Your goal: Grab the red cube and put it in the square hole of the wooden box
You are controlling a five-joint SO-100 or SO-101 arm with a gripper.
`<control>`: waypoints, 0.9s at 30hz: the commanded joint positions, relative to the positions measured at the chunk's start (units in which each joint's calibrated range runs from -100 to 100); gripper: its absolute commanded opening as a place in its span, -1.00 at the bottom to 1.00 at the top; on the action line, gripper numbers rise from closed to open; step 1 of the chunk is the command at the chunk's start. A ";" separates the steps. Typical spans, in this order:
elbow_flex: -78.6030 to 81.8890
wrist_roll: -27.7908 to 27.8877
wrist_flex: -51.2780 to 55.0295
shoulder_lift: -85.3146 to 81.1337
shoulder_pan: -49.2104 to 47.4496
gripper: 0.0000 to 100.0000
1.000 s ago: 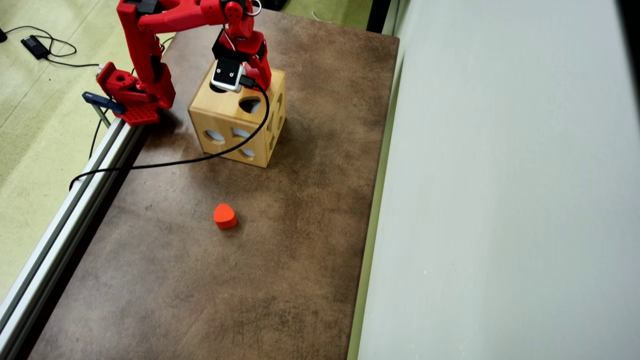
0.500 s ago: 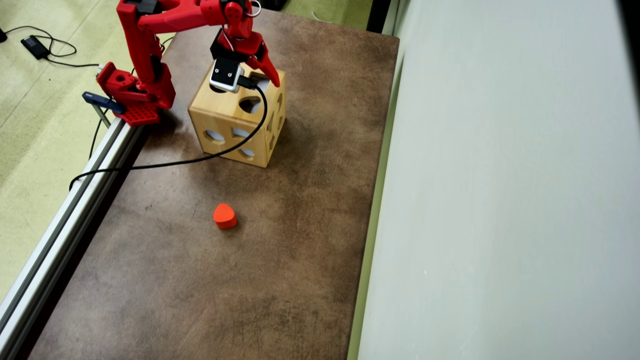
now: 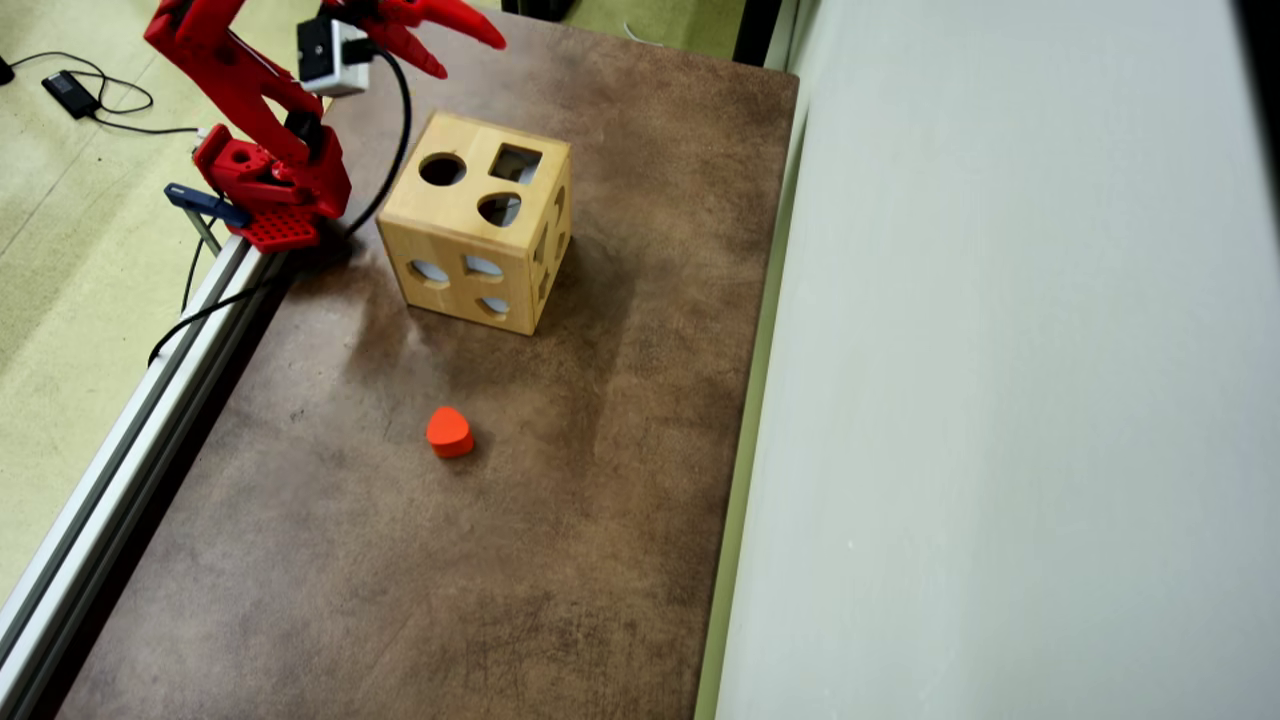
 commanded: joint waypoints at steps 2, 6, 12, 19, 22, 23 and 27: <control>-0.39 0.44 0.09 -9.64 0.22 -0.23; -0.30 0.49 0.09 -16.94 0.14 -0.23; 0.51 2.54 0.25 -25.44 0.14 -0.23; 12.49 6.74 0.25 -41.49 0.22 -0.23; 18.67 7.37 0.17 -48.96 0.22 -0.23; 20.36 7.42 0.17 -51.08 0.22 -0.23; 23.85 7.62 0.17 -54.90 0.29 -0.23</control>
